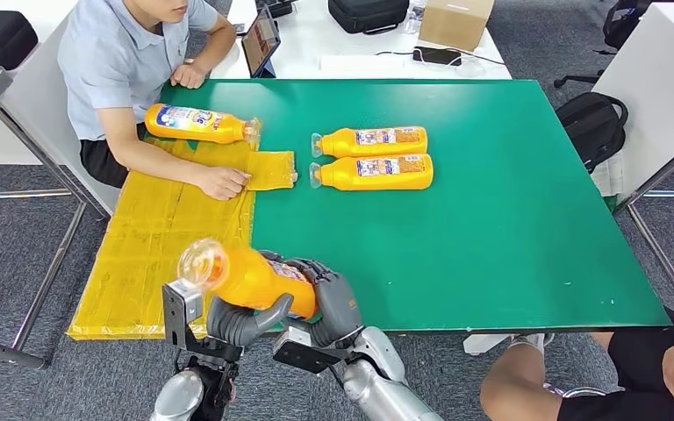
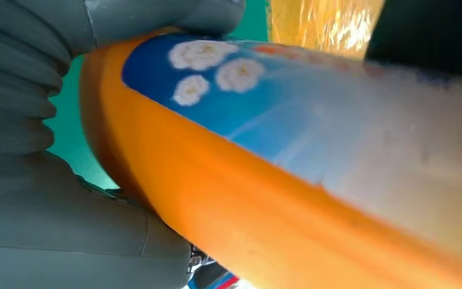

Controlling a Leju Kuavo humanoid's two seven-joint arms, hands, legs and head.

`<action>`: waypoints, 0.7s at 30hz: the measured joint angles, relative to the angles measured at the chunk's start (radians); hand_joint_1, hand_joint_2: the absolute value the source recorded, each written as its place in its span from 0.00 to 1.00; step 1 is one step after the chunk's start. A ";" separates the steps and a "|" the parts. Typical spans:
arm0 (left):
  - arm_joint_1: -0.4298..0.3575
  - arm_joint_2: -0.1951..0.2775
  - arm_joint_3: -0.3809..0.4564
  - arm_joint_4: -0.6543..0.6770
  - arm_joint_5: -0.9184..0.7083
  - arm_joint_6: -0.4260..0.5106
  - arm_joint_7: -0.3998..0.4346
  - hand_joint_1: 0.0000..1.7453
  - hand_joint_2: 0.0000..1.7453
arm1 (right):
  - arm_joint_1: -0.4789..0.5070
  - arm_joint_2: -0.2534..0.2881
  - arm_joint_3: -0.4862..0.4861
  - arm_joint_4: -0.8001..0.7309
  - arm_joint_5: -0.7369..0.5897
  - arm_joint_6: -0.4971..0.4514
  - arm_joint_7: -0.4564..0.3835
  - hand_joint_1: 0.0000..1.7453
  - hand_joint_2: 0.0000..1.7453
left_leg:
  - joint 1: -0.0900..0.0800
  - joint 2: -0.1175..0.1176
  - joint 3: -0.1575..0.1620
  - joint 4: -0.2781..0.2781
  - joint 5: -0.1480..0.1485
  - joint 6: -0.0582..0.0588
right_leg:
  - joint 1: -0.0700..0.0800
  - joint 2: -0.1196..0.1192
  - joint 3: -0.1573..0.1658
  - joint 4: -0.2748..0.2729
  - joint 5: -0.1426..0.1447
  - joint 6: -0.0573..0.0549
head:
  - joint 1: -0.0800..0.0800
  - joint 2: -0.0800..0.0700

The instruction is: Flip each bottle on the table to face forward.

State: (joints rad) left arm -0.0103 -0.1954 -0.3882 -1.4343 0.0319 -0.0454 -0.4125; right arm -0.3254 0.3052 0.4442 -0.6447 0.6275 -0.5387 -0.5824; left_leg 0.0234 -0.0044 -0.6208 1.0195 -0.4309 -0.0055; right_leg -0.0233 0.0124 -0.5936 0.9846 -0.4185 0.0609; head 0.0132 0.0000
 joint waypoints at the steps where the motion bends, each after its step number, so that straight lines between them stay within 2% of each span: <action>1: -0.004 0.000 0.000 0.000 0.001 0.004 0.003 1.00 1.00 | 0.000 0.001 0.006 0.004 0.004 0.000 0.002 0.02 1.00 | 0.000 0.000 0.000 0.000 0.000 0.000 | 0.000 0.000 0.000 0.000 0.000 0.000 | 0.000 0.000; 2: -0.008 0.000 0.001 0.000 0.002 0.007 0.005 1.00 1.00 | 0.000 0.001 0.011 0.007 0.006 0.000 0.003 0.01 1.00 | 0.000 0.000 0.000 0.000 0.000 0.000 | 0.000 0.000 0.000 0.000 0.000 0.000 | 0.000 0.000; 6: -0.016 0.000 0.003 0.001 0.008 0.010 0.009 1.00 1.00 | 0.000 0.003 0.021 0.016 0.002 0.000 0.000 0.00 0.00 | 0.000 0.000 0.000 0.000 0.000 0.000 | 0.000 0.000 0.000 0.000 0.000 0.000 | 0.000 0.000; 11: -0.037 -0.001 0.002 0.021 0.102 0.006 0.018 1.00 1.00 | -0.001 0.003 0.047 0.018 -0.101 0.003 -0.079 0.00 0.00 | 0.000 0.000 0.000 0.000 0.000 0.000 | 0.000 0.000 0.000 0.000 0.000 0.000 | 0.000 0.000; 16: -0.071 -0.002 0.003 0.062 0.189 0.030 0.044 1.00 1.00 | -0.005 0.000 0.112 0.018 -0.188 -0.030 -0.081 0.00 0.00 | 0.000 0.000 0.000 0.000 0.000 0.000 | 0.000 0.000 -0.001 0.000 0.000 0.000 | 0.000 0.000; 18: -0.099 0.001 0.008 0.087 0.169 0.072 0.045 1.00 1.00 | -0.010 -0.004 0.145 0.018 -0.209 -0.033 -0.081 0.00 0.00 | 0.000 0.000 0.000 0.000 0.000 0.000 | 0.000 0.000 -0.001 0.000 0.000 0.000 | 0.000 0.000; 21: -0.160 0.024 0.014 0.135 0.057 0.129 0.057 1.00 1.00 | -0.023 -0.013 0.182 0.021 -0.226 -0.042 -0.081 0.00 0.00 | 0.000 0.000 0.000 0.000 0.001 0.000 | 0.000 0.000 0.000 0.000 0.000 0.000 | 0.000 0.000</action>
State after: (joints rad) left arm -0.1700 -0.1719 -0.3741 -1.2990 0.0887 0.0833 -0.3556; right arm -0.3482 0.2918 0.6266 -0.6233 0.4018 -0.5811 -0.6638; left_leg 0.0236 -0.0042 -0.6205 1.0196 -0.4299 -0.0052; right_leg -0.0232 0.0124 -0.5936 0.9850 -0.4181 0.0607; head 0.0133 0.0000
